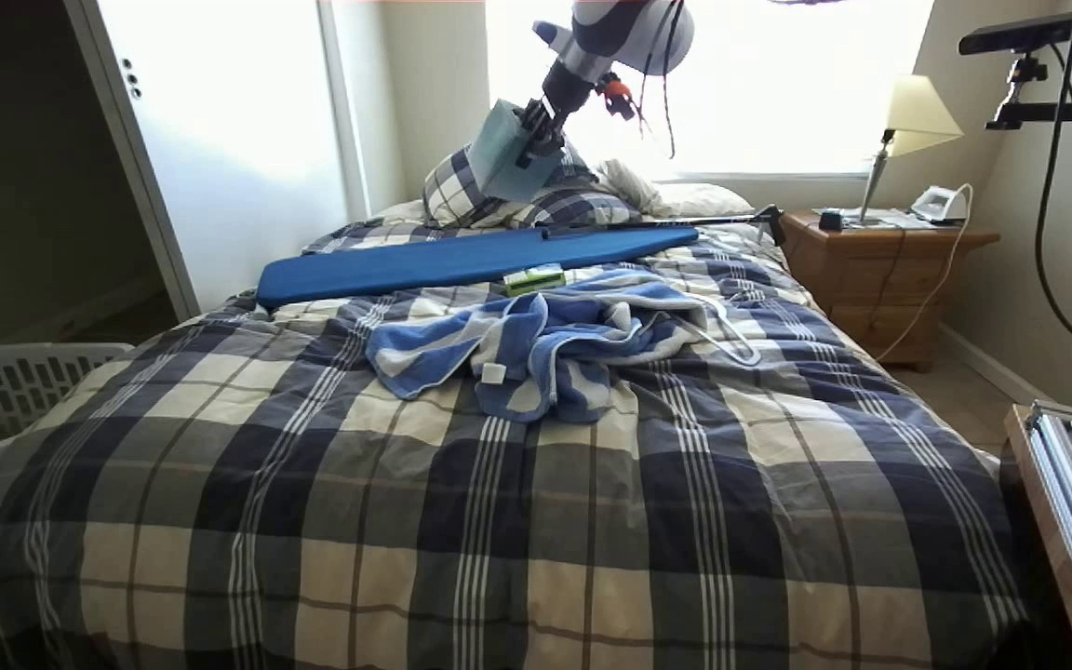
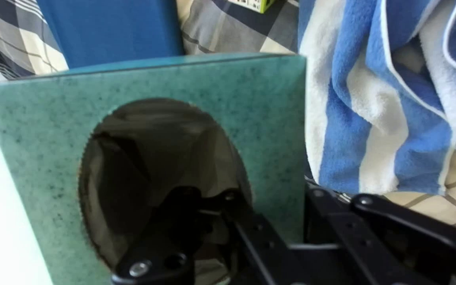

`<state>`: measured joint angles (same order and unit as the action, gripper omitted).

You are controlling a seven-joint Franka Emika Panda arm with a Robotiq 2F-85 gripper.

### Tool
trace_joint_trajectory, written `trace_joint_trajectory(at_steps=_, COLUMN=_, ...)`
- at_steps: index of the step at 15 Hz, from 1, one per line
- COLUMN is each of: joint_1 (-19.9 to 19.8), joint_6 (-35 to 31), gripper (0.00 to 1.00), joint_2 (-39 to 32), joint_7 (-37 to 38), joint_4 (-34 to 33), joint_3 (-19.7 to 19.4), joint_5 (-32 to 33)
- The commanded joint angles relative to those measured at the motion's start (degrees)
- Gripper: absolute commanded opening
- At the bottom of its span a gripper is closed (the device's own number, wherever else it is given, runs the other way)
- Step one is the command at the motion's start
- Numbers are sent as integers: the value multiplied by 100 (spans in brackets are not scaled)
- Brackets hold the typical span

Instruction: Move the light blue box to the left of the bed

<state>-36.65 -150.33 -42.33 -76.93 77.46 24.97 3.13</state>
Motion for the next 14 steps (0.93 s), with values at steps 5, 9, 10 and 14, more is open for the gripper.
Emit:
trace_joint_trajectory(at_steps=5, joint_1=256, joint_6=31, gripper=6, joint_2=77, joint_7=-354, joint_4=-28, joint_3=-447, joint_5=-472)
trace_joint_trajectory(at_steps=9, joint_1=598, joint_6=535, gripper=1, joint_2=-371, joint_7=-820, joint_4=-904, joint_3=-541, joint_5=-389)
trace_joint_trajectory(at_steps=10, joint_1=753, joint_6=747, gripper=1, joint_2=-545, joint_7=-995, joint_4=-1280, joint_3=-634, joint_5=-383)
trace_joint_trajectory(at_steps=14, joint_1=1231, joint_6=1420, gripper=1, joint_2=-958, joint_7=-1502, joint_4=-2289, joint_3=-945, joint_5=-534)
